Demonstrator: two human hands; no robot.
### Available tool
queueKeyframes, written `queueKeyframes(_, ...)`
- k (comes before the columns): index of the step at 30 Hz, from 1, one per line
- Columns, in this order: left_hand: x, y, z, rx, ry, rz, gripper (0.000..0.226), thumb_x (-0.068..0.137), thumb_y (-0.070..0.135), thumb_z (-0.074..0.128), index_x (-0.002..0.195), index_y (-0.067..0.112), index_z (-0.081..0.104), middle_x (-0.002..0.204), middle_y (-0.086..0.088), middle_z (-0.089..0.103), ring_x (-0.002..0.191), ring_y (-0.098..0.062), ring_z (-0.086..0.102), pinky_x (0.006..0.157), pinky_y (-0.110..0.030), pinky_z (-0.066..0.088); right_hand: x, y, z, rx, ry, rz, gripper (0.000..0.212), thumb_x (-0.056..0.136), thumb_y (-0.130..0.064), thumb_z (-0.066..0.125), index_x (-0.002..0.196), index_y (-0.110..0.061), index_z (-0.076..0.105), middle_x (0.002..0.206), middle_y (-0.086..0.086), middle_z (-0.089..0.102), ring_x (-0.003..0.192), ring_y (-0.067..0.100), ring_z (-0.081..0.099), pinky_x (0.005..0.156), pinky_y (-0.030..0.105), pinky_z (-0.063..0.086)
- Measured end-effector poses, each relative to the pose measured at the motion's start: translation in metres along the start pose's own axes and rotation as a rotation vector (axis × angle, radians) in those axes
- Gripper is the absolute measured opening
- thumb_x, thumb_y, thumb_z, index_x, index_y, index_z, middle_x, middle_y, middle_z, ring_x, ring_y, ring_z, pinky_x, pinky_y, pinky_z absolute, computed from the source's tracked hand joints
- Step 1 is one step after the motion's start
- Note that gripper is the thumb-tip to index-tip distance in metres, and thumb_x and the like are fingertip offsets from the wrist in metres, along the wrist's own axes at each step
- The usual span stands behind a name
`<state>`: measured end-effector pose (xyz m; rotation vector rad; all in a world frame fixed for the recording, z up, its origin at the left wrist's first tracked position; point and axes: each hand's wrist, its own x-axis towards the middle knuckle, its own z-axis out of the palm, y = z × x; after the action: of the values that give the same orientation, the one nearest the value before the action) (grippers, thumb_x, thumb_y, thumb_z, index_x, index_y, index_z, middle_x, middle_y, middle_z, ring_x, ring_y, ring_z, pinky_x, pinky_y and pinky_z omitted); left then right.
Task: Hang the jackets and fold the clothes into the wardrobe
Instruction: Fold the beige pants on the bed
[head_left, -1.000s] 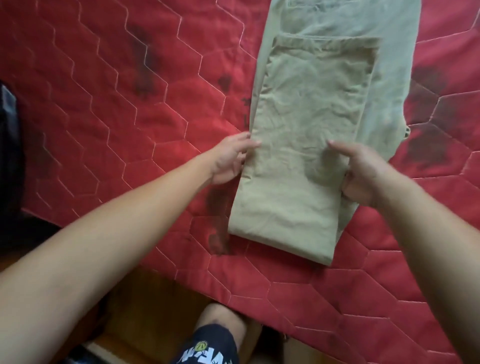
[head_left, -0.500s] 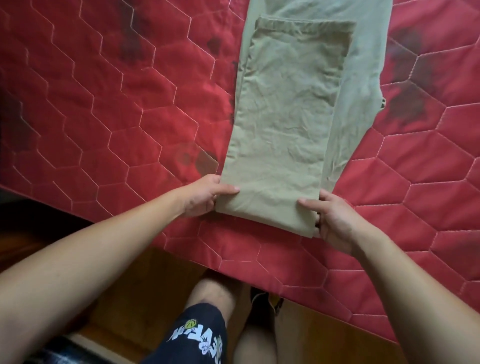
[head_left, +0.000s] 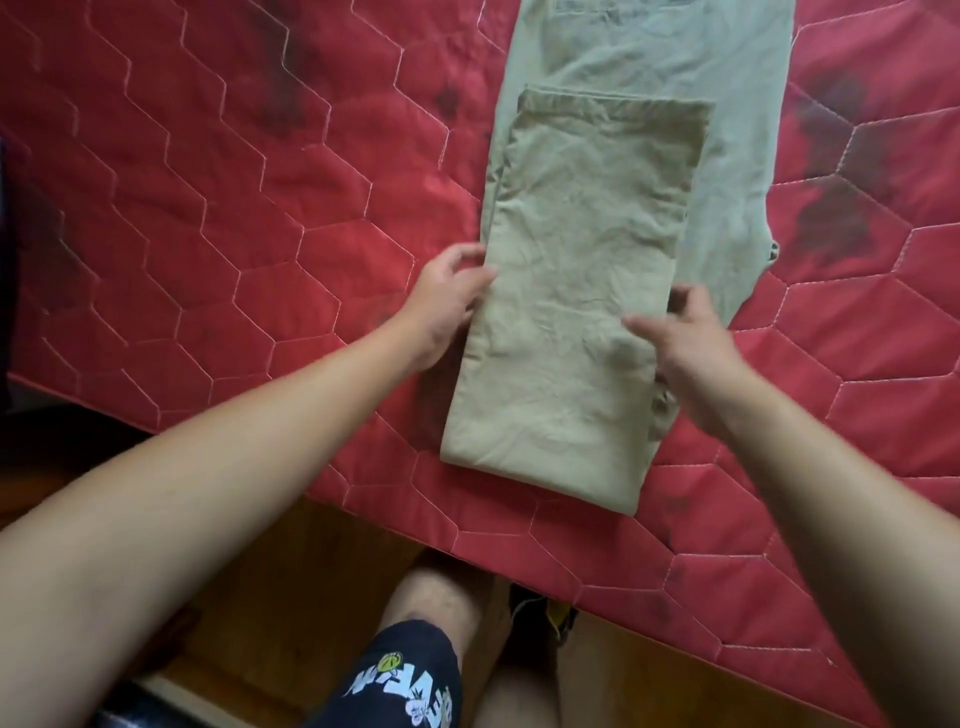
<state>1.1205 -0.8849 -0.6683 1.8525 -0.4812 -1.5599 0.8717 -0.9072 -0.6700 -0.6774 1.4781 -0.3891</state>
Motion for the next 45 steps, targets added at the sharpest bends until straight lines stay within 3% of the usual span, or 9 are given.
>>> queueKeyframes(6, 0.055, 0.041, 0.024, 0.040, 0.066, 0.161, 0.035, 0.094, -0.005, 0.058, 0.118, 0.017, 0.047, 0.089, -0.008, 0.071, 0.074, -0.016, 0.066, 0.068, -0.030, 0.056, 0.047, -0.040, 0.000, -0.115, 0.079, -0.197, 0.072, 0.083, -0.006, 0.057, 0.135, -0.044, 0.024, 0.118, 0.010, 0.068, 0.095, 0.020, 0.068, 0.090, 0.042, 0.056)
queueKeyframes(10, 0.058, 0.053, 0.024, 0.162, 0.075, 0.259, 0.037, 0.088, -0.014, 0.056, 0.109, 0.015, 0.044, 0.079, 0.002, 0.058, 0.067, -0.005, 0.056, 0.066, -0.022, 0.048, 0.042, -0.048, 0.002, -0.302, 0.118, -0.307, 0.057, 0.083, 0.000, 0.053, 0.123, -0.041, 0.049, 0.079, -0.006, 0.057, 0.060, 0.004, 0.055, 0.060, 0.022, 0.044)
queueKeyframes(16, 0.112, 0.140, 0.027, 0.157, 0.118, 0.432, 0.026, 0.085, -0.010, 0.056, 0.086, 0.016, 0.058, 0.066, 0.011, 0.052, 0.060, -0.003, 0.043, 0.057, -0.021, 0.035, 0.095, -0.144, 0.000, -0.272, 0.098, -0.435, 0.043, 0.074, 0.001, 0.047, 0.086, -0.033, 0.070, 0.083, -0.015, 0.067, 0.073, -0.002, 0.058, 0.068, 0.022, 0.046)
queueKeyframes(20, 0.158, 0.170, 0.035, 0.122, 0.101, 0.357, 0.032, 0.085, -0.016, 0.056, 0.096, 0.012, 0.067, 0.083, 0.004, 0.063, 0.071, -0.005, 0.055, 0.068, -0.019, 0.047, 0.141, -0.186, -0.006, -0.150, 0.076, -0.352, 0.036, 0.085, 0.001, 0.058, 0.100, -0.029, 0.070, 0.080, -0.009, 0.058, 0.051, -0.001, 0.049, 0.044, 0.020, 0.039)
queueKeyframes(24, 0.173, 0.152, 0.036, 0.124, 0.029, 0.217, 0.036, 0.086, -0.015, 0.055, 0.100, 0.016, 0.069, 0.098, 0.000, 0.068, 0.091, -0.020, 0.060, 0.091, -0.041, 0.052, 0.157, -0.167, -0.015, -0.058, 0.015, -0.192, 0.039, 0.089, 0.001, 0.056, 0.104, -0.033, 0.069, 0.084, -0.010, 0.064, 0.062, 0.013, 0.059, 0.047, 0.027, 0.046)
queueKeyframes(30, 0.161, 0.144, 0.034, 0.085, 0.026, 0.212, 0.043, 0.086, -0.015, 0.053, 0.114, 0.014, 0.068, 0.115, -0.006, 0.067, 0.097, -0.019, 0.062, 0.100, -0.047, 0.052, 0.144, -0.156, -0.008, -0.103, 0.072, -0.240, 0.039, 0.095, -0.001, 0.054, 0.110, -0.035, 0.064, 0.093, -0.011, 0.066, 0.075, 0.010, 0.063, 0.040, 0.021, 0.046)
queueKeyframes(37, 0.085, 0.055, 0.033, 1.106, 0.112, 0.573, 0.069, 0.095, 0.033, 0.060, 0.157, 0.019, 0.033, 0.157, -0.022, 0.013, 0.148, -0.035, 0.020, 0.122, -0.042, 0.019, 0.079, -0.091, -0.004, -0.541, 0.161, -0.377, 0.059, 0.090, -0.031, 0.064, 0.144, -0.042, 0.042, 0.126, 0.005, 0.065, 0.108, 0.034, 0.064, 0.097, 0.048, 0.052)
queueKeyframes(39, 0.057, 0.007, 0.029, 1.266, 0.078, 0.607, 0.071, 0.099, 0.042, 0.051, 0.161, 0.021, 0.021, 0.166, -0.020, -0.003, 0.155, -0.037, -0.003, 0.125, -0.046, 0.009, 0.053, -0.055, -0.004, -0.825, 0.160, -0.451, 0.057, 0.096, -0.033, 0.059, 0.149, -0.032, 0.039, 0.126, 0.013, 0.062, 0.106, 0.040, 0.063, 0.089, 0.048, 0.053)
queueKeyframes(45, 0.009, -0.069, 0.016, 1.467, 0.155, 0.650, 0.068, 0.101, 0.047, 0.035, 0.161, 0.021, 0.020, 0.168, -0.019, 0.005, 0.155, -0.038, 0.004, 0.125, -0.051, 0.015, -0.006, 0.024, 0.006, -1.315, 0.163, -0.485, 0.068, 0.097, -0.051, 0.054, 0.156, -0.025, 0.034, 0.100, 0.019, 0.058, 0.072, 0.041, 0.066, 0.054, 0.044, 0.053)
